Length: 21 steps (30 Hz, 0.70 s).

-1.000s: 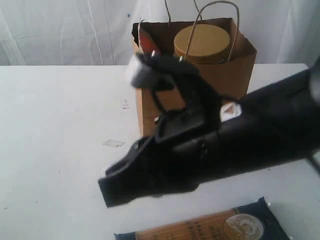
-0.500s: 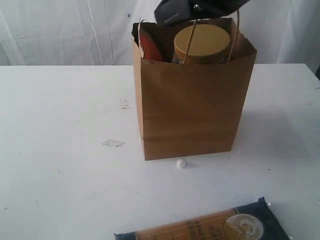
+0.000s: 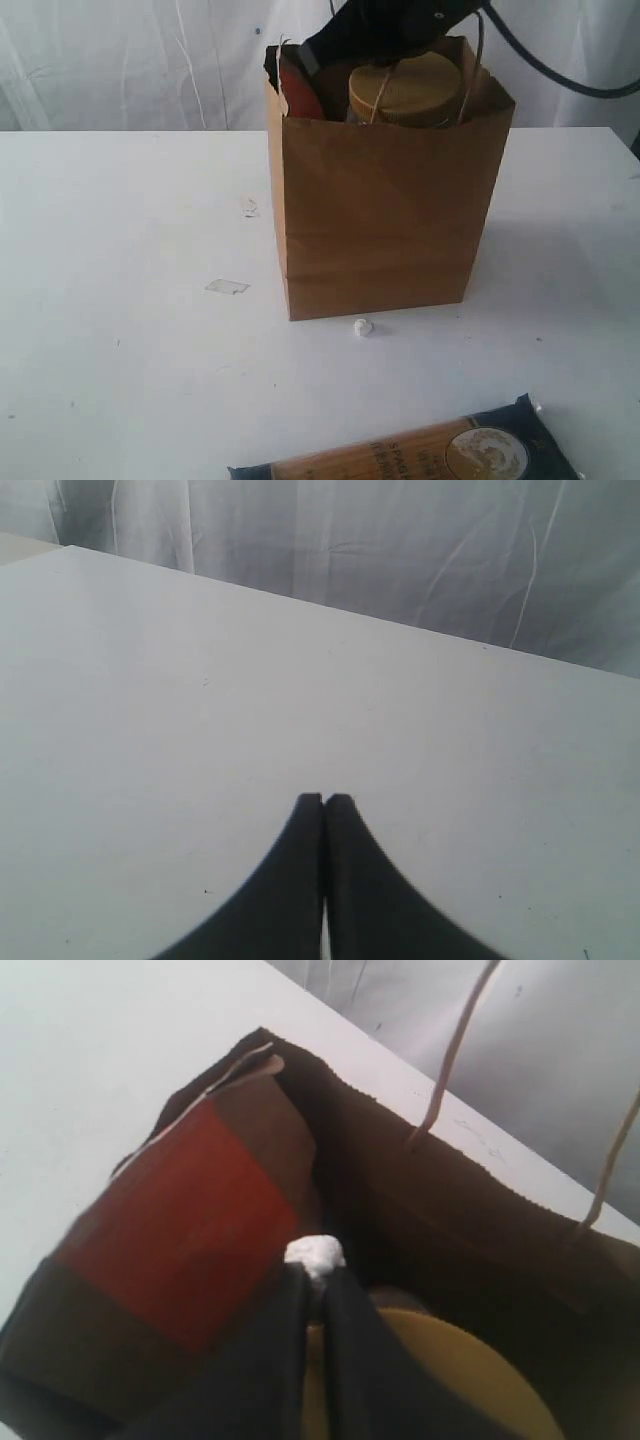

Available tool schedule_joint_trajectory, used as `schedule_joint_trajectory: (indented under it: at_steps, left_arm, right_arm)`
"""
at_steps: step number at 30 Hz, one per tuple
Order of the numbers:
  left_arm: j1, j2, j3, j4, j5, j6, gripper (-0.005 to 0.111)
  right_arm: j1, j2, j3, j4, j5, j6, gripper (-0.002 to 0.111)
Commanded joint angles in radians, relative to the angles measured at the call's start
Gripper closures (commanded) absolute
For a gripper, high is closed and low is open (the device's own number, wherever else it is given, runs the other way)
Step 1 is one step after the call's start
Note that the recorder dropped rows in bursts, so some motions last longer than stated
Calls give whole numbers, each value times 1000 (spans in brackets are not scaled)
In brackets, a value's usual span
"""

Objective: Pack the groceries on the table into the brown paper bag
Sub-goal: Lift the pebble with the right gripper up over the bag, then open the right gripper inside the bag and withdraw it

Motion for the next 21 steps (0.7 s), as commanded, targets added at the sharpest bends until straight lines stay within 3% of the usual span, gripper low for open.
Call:
schedule_joint_trajectory:
  at_steps: [1,6,21]
  left_arm:
    - [-7,-5,2,9,-6,2,107]
    - [-7,-5,2,9,-6,2,107]
    - [-7,-5,2,9,-6,2,107]
  right_arm:
    - [-6,1,-11,-15,-14,16,99]
    - [-6,1,-11,-15,-14,16,83]
    - [-6,-78,-11,50,-14,16,82]
